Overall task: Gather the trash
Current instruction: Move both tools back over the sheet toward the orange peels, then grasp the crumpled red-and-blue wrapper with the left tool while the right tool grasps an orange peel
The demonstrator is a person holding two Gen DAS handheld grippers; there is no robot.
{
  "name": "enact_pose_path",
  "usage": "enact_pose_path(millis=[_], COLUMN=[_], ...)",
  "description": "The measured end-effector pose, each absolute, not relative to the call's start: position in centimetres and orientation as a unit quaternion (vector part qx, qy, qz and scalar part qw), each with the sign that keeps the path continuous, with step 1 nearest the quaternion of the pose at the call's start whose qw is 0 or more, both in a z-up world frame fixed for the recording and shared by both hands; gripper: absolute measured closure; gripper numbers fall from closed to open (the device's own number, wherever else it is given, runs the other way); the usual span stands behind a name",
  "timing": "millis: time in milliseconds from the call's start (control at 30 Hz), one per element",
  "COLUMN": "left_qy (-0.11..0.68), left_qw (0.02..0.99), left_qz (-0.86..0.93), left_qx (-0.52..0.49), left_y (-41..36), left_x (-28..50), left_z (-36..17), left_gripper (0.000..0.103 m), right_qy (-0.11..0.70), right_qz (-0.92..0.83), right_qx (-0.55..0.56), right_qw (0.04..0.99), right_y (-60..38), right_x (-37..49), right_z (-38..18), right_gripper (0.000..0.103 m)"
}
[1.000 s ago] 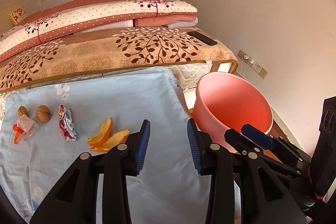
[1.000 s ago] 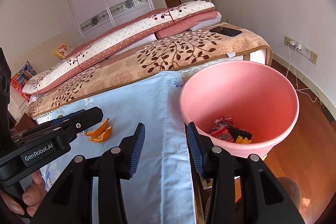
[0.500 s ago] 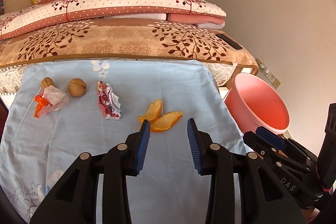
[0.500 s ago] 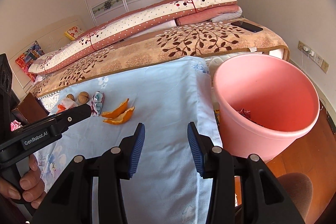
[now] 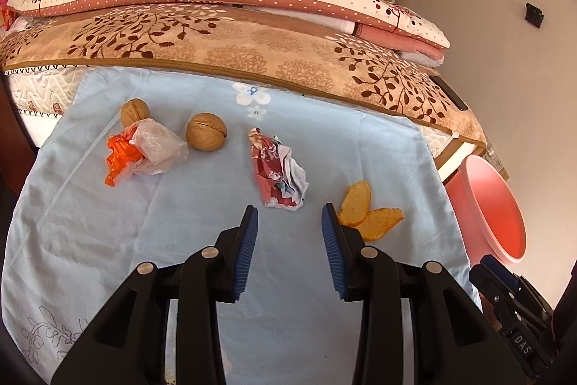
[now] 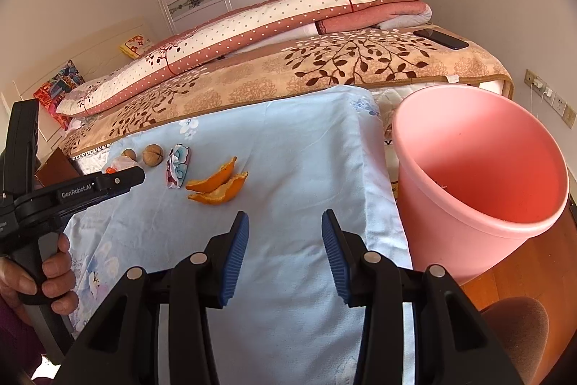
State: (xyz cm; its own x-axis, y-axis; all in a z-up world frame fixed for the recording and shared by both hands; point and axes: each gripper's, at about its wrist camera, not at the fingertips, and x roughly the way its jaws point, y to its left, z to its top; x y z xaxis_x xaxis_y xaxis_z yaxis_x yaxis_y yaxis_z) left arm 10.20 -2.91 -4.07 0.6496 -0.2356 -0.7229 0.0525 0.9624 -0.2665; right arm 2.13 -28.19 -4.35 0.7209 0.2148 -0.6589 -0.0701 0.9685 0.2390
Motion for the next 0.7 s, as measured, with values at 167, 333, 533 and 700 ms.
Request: enact_pose_path(millis=[167,333,533,700], left_qy=[0.43,0.449,0.462,0.445], left_qw=[0.89,0.881,0.877,0.886], left_qz=[-0.07,-0.047,-0.022,-0.031], left_qx=[-0.134,-0.142,-0.132,-0.128], left_y=[-2.7,-3.1,-3.4,-3.3], left_x=[12.9,15.5,17.0,16.6], left_z=[-4.7,-6.0,-7.5,-7.5], left_gripper=[0.066,0.066,0.062,0.06], right_qy=[0.37,0.376,0.382,0.368], right_qz=[0.08,0.084,0.09,0.098], right_qx=[0.103,0.108,0.106,0.092], right_qw=[0.92,0.917,0.914,0.92], right_y=[-28.4,-28.6,-28.6,-27.9], right_x=[2.5,2.7,3.2,3.9], right_z=[-4.7,-5.0,-5.0,-4.1], right_gripper=[0.062,0.062,0.062,0.058])
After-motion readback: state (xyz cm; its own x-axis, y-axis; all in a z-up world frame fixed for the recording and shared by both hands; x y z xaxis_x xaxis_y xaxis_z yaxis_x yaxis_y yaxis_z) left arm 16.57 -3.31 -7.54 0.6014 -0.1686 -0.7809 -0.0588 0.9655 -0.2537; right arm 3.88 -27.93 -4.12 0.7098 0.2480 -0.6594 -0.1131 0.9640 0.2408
